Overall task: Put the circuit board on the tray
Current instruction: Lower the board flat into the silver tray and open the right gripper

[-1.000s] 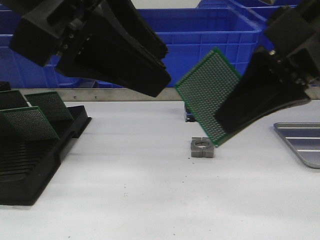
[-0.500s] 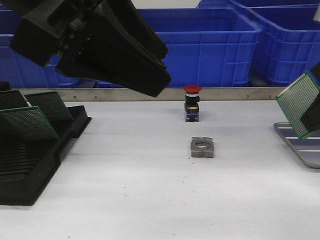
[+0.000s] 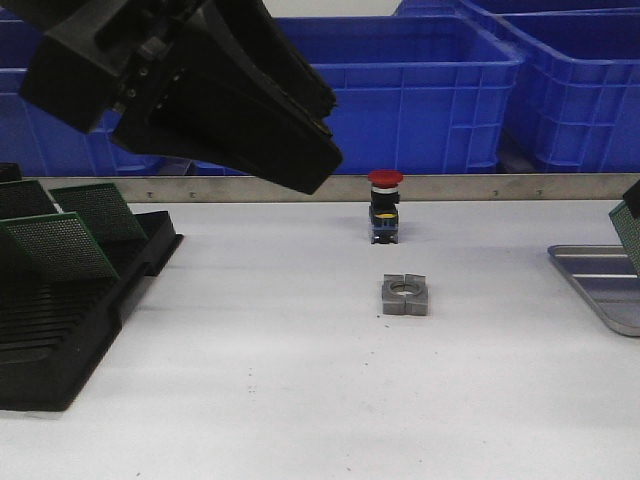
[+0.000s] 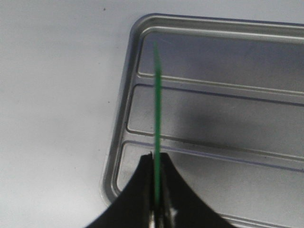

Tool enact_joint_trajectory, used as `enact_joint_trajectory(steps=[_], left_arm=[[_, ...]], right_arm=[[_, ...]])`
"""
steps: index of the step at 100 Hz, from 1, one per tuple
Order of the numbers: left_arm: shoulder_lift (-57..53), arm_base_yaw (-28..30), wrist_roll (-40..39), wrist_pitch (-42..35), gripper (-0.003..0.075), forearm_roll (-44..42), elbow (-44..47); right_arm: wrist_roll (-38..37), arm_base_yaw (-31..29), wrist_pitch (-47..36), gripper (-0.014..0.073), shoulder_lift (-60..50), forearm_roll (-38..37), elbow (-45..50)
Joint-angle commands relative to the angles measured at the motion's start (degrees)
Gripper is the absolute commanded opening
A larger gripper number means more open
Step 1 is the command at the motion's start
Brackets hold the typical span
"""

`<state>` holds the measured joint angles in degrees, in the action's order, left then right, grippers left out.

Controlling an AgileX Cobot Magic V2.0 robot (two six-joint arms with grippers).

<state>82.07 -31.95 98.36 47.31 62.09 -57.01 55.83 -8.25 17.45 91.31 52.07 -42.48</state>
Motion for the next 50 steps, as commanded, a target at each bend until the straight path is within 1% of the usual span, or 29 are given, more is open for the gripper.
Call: enact_joint_trajectory(steps=[1,6,8,12,14,15,16,20,27,34,50], left_arm=[[-1.92,-0.34,-0.26,0.56,0.0465,3.46,-1.72],[-1.92,-0.34,-0.26,0.56,0.0465,3.46,-1.72],[-1.92,-0.34,-0.26,0.56,0.0465,3.46,-1.72],[-1.92,-0.34,-0.26,0.56,0.0465,3.46,-1.72],[-1.92,-0.34,-0.26,0.56,0.0465,3.46,-1.72],[-1.92,-0.34,-0.26,0.56,0.0465,3.46,-1.72],[-1.92,-0.34,-0.26,0.56,0.0465,3.46,-1.72],[-1.92,-0.34,-0.26,0.56,0.0465,3.46,-1.72],[-1.92,-0.34,-0.26,0.56,0.0465,3.46,-1.72],[-1.92,-0.34,-0.26,0.56,0.0465,3.46,-1.72],[-2.68,-0.34,-0.26,-1.41,0.0465,3.2,-1.76]], right_arm=[[-0.04,-0.34,-1.82,-0.0004,-1.82,1.03,-1.65],[-0.04,-0.34,-1.87,0.0083,-1.82,1.03,-1.65],[-0.04,-0.34,-2.1,0.013,-1.82,1.03,-1.65],[-0.04,-0.34,-2.86,0.0239,-1.82,1.03,-1.65],[-0.04,-0.34,-3.21,0.0317,-1.82,1.03,-1.65],[-0.04,-0.34,-3.53,0.0317,-1.82,1.03,-1.65],[-0.04,-0.34,-3.7,0.0356,-1.82,1.03,-1.65],[-0.04,-0.34,-4.94,0.0463,-1.82,1.03,-1.65],[-0.04,-0.34,-7.13,0.0584,-1.95,1.03,-1.65],[0.06,-0.34,-8.83,0.0624,-2.35,1.03,-1.65],[1.57,-0.34,-10.22,0.0621,-4.89,0.97,-1.65]])
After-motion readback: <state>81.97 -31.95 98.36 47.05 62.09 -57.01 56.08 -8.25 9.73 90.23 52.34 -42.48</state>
